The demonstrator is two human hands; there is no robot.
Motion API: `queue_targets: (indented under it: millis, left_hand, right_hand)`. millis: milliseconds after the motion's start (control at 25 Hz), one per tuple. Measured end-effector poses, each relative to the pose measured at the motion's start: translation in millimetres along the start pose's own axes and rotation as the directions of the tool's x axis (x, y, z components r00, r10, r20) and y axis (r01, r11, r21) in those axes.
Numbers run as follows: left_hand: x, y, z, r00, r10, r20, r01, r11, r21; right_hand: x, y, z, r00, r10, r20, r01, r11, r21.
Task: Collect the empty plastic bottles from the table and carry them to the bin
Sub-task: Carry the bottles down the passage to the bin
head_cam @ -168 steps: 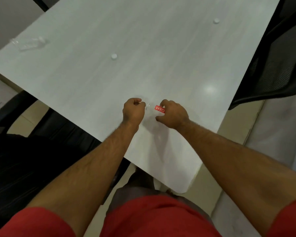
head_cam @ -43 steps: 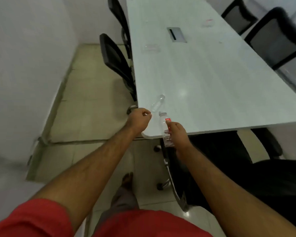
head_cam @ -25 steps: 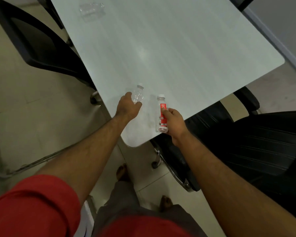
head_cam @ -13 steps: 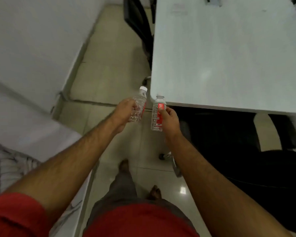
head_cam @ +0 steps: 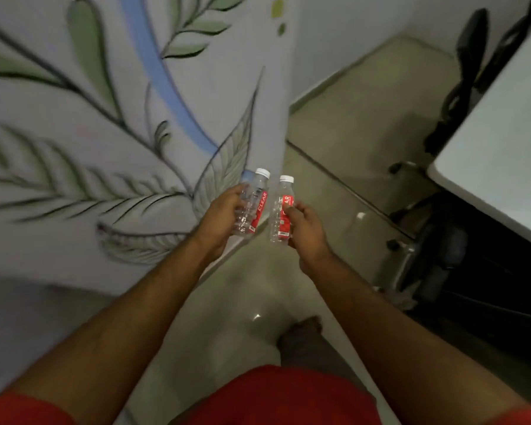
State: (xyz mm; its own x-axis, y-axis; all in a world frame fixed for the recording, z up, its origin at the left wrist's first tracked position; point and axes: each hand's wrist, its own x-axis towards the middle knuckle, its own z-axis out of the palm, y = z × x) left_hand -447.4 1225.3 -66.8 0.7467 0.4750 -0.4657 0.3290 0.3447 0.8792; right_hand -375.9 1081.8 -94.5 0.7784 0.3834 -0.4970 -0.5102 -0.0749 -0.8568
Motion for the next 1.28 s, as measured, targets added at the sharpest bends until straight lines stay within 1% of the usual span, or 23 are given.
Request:
queue_targets:
  millis: [40,80,200,320,440,560,640,680,760,880,1080,1200,1280]
  left_hand:
    - [-19.8,-9.0,-28.0,0.998,0.005,-0.062,-0.006,1.0,-0.029]
    - [-38.8,-17.8,-49.8,0.995,0.0,-0.096,-0.007,0.997,-0.072]
    - [-114.1,-41.7,-128.5,0.988,-0.039,-0.149,0.008,0.979,-0.205]
    - [-184.2,-79.8,-213.2,0.946,-0.079,-0.314,-0.025,0.949,-0.314]
    - [-234.6,-113.0,-269.6,0.907,-0.065,-0.417,-0.07,0.951,-0.302]
    - [-272.3,-145.9,-321.0,0.853,-0.117,-0.51,-0.046,0.954,-0.296]
    - [-282.8,-164.1,-350.8,0.798,-0.183,-0.574,-0.015,0.947,-0.322]
    - [-282.8,-171.6,-363.5,0.782,-0.206,-0.588,0.003,0.945,-0.327]
    - [-275.5,-185.7,-385.8,0.768,-0.242,-0.592,0.053,0.946,-0.319]
    - [-245.2,-213.0,-424.3,0.756,-0.309,-0.578,0.092,0.923,-0.373]
    - [-175.8,-291.4,-482.1,0.77,-0.373,-0.518,0.162,0.899,-0.407]
    - [-128.9,-361.8,-512.5,0.753,-0.419,-0.507,0.243,0.893,-0.378]
    - [-94.3,-413.5,-529.2,0.761,-0.428,-0.488,0.268,0.892,-0.365]
  right_hand:
    - [-16.4,14.6,22.7,0.999,0.009,0.035,-0.008,1.0,-0.018]
    - [-31.4,27.5,41.5,0.998,0.019,0.059,-0.017,0.999,-0.036]
    - [-90.4,76.1,112.3,0.983,0.062,0.17,-0.043,0.993,-0.11]
    - [-157.7,118.0,186.7,0.943,0.151,0.296,-0.084,0.971,-0.225]
    - [-197.5,149.2,238.7,0.894,0.212,0.394,-0.085,0.946,-0.314]
    - [-219.7,184.6,283.1,0.825,0.33,0.459,-0.095,0.881,-0.463]
    - [-222.0,205.1,309.7,0.779,0.427,0.46,-0.116,0.818,-0.563]
    - [-218.5,213.7,321.5,0.763,0.466,0.448,-0.13,0.789,-0.6]
    - [-206.8,227.2,342.0,0.742,0.525,0.417,-0.167,0.747,-0.644]
    - [-174.8,256.3,380.6,0.719,0.585,0.375,-0.18,0.678,-0.713]
    - [-108.1,345.0,413.7,0.738,0.625,0.256,-0.222,0.583,-0.782]
    - [-59.3,418.3,423.7,0.765,0.618,0.181,-0.251,0.545,-0.8]
    - [-25.3,471.9,429.0,0.775,0.611,0.16,-0.253,0.533,-0.808]
